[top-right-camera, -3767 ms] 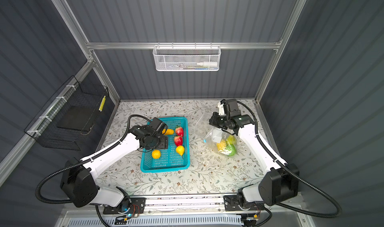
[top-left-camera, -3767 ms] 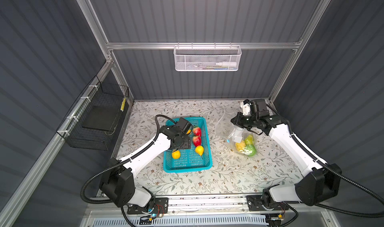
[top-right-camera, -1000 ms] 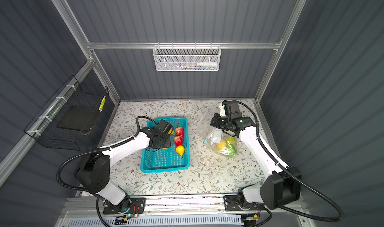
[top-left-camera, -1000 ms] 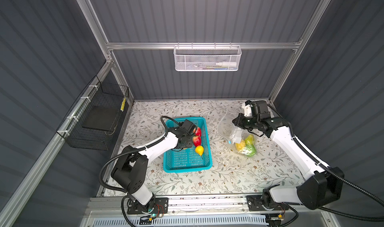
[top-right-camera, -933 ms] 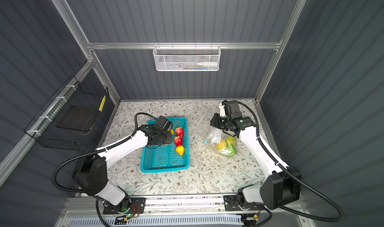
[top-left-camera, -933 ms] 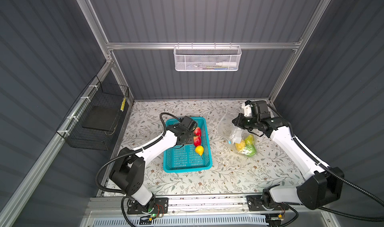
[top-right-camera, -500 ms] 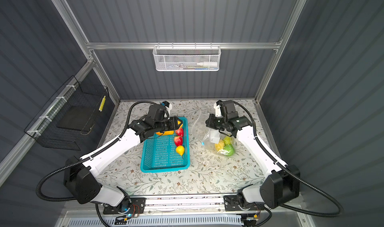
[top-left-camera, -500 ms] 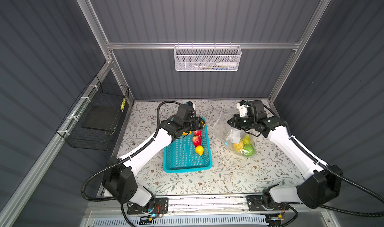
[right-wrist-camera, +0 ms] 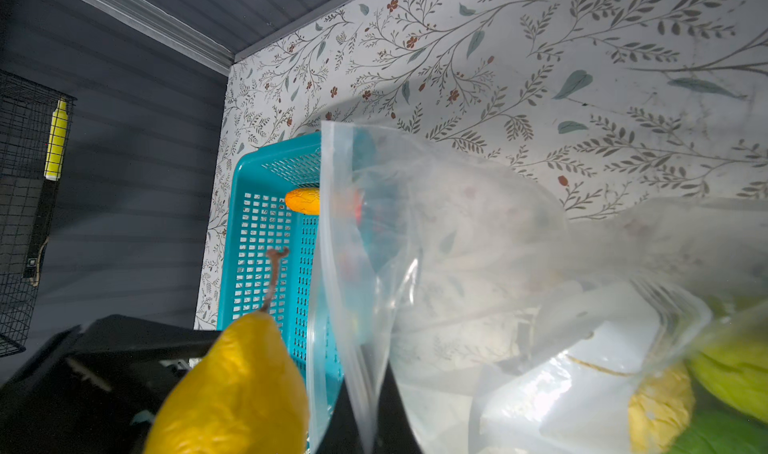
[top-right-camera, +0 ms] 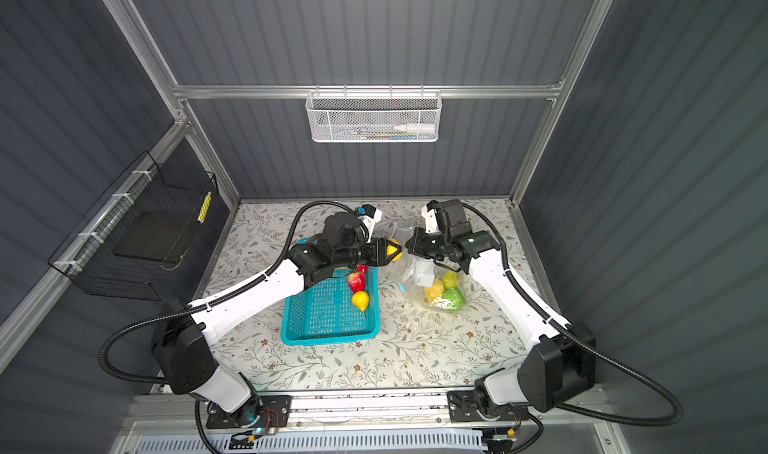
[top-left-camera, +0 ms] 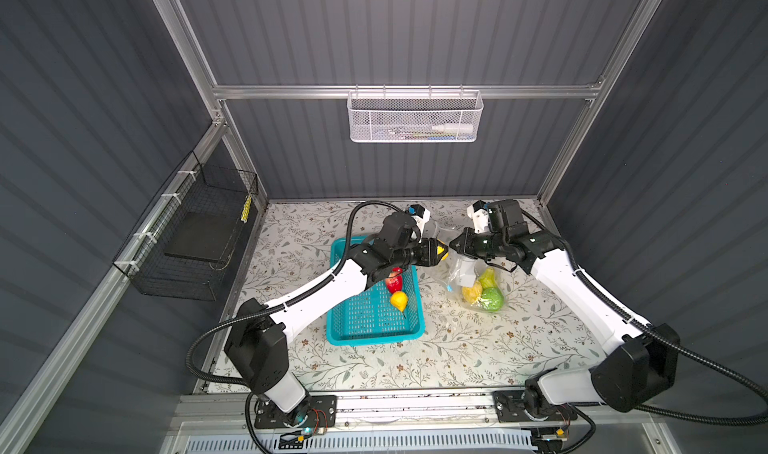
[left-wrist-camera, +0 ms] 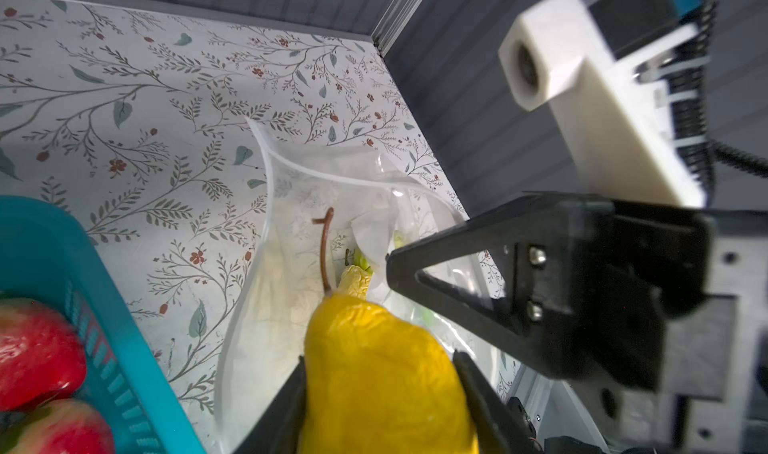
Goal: Place the food in the zip-top bag and seal the zipper
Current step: 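Carry the yellow pear to the bag mouth and lower it in, then open the left gripper and withdraw it back over the basket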
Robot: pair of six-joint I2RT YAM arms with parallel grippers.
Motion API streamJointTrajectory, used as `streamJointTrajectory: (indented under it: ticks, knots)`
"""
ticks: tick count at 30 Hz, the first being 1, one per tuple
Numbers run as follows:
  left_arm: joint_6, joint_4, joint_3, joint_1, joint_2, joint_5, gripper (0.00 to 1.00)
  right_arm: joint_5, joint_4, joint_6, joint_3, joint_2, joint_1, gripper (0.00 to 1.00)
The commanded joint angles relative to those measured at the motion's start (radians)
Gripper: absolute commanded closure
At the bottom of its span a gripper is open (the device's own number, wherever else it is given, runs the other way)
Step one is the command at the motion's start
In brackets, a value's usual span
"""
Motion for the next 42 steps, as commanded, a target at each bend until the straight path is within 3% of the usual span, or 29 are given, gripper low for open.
streamJointTrajectory:
  ticks: [1,7,19,32,42]
  knots:
    - [0.011,0.008,0.006,-0.006,0.038,0.026,0.50,-0.011,0.002,0.001,0.021,-0.008,0.003,1.00]
    - [0.061,-0.161,0.089,-0.026,0.118,-0.032,0.50,-0.006,0.006,-0.002,0.008,-0.019,0.003,1.00]
    - [0.067,-0.311,0.145,-0.043,0.191,-0.210,0.48,-0.005,0.009,-0.002,0.004,-0.020,0.003,1.00]
    - [0.037,-0.288,0.163,-0.043,0.164,-0.181,0.32,-0.005,0.014,0.004,0.000,-0.028,0.003,1.00]
    - [-0.017,-0.152,0.126,-0.028,0.048,-0.162,0.21,-0.009,0.010,0.005,-0.002,-0.030,0.003,1.00]
